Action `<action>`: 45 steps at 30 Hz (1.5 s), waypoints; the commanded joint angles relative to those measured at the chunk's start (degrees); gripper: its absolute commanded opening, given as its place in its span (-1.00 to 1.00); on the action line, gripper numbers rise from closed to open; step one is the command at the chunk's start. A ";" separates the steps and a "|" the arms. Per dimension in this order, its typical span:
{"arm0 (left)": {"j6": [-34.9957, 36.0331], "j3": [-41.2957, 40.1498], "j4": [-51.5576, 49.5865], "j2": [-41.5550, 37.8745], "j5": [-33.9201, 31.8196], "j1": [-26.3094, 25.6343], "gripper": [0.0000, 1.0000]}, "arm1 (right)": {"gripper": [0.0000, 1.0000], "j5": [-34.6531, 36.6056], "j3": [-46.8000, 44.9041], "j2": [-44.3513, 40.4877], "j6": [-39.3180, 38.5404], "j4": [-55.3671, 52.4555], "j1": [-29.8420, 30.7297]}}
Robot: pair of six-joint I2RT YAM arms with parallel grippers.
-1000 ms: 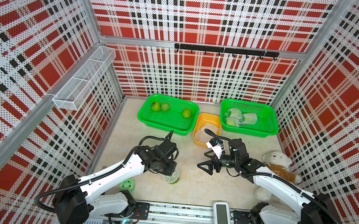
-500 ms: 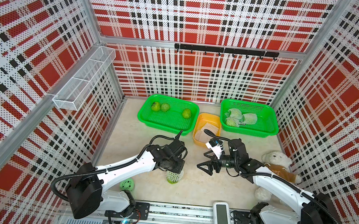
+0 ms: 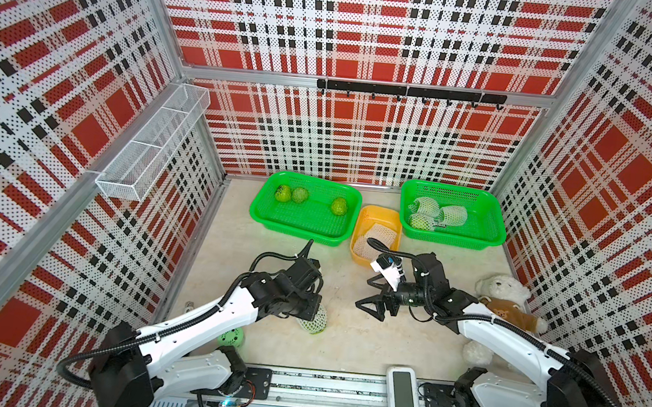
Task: Sleeve custard apples in foam nets
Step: Put on the foam net on the custard apple.
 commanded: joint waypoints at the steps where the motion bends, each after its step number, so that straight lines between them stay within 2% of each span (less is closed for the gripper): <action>1: -2.63 -0.86 2.37 1.19 -0.77 -2.03 -1.00 | 1.00 0.30 -0.72 -0.38 -3.77 1.75 1.39; 5: -2.64 -0.91 6.80 3.84 -1.03 -2.95 -1.00 | 1.00 0.45 -4.01 -1.47 -5.93 5.78 3.95; 10: -2.21 0.99 7.31 5.80 -1.81 -4.10 -1.00 | 1.00 -0.94 -10.53 -1.37 -7.73 18.08 7.62; 14: -4.19 -1.97 4.72 1.64 -3.23 -3.89 -1.00 | 1.00 1.22 -14.56 2.32 -6.67 31.19 10.51; 19: -6.69 -6.06 4.40 -4.55 -3.54 -3.48 -1.00 | 1.00 5.54 -14.19 9.60 -6.63 38.57 14.86; 22: -7.01 -8.68 6.37 -5.56 -1.76 -3.49 -1.00 | 1.00 8.89 -13.96 13.36 -6.73 43.26 17.85; 26: -6.00 -9.53 8.50 -4.45 -0.61 -3.49 -1.00 | 1.00 12.72 -12.54 18.28 -7.59 47.10 20.87; 35: -4.68 -10.97 10.91 -5.39 1.63 -1.24 -1.00 | 1.00 18.02 -10.05 28.56 -7.82 55.73 21.96; 45: -3.16 -11.62 12.78 -3.32 4.30 0.55 -1.00 | 1.00 15.43 -5.87 33.76 -8.63 54.35 22.20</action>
